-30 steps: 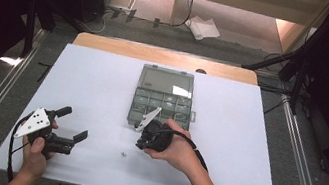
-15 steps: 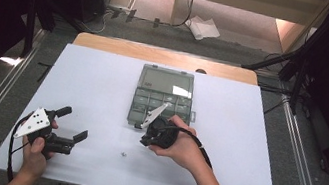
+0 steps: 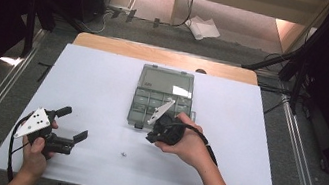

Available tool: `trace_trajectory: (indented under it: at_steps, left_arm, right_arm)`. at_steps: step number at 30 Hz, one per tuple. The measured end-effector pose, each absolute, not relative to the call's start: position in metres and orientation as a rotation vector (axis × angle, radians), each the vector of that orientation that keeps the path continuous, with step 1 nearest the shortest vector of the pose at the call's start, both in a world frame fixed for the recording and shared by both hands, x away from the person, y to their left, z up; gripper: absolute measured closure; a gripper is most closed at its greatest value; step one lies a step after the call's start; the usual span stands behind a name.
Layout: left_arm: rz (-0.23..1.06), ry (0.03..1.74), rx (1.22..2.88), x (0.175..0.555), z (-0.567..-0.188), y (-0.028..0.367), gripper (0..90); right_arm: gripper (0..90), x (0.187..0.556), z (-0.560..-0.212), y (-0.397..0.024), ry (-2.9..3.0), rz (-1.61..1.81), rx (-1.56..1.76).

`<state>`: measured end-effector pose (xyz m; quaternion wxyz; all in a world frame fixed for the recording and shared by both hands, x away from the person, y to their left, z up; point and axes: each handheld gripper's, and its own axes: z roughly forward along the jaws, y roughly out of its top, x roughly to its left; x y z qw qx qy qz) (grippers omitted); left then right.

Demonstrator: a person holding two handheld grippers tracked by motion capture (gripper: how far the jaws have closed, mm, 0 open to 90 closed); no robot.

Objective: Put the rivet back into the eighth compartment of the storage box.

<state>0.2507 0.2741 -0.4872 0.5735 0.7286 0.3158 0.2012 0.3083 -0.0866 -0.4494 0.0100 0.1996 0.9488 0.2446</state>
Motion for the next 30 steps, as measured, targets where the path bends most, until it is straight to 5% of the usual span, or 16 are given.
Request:
trace_trajectory:
  at_steps: [30]
  left_arm:
    - [0.472,0.74,1.707,0.251,-0.487,0.274,0.0]
  right_arm:
    - [84.6,0.324,-0.435,-0.127,2.884,0.782,0.742]
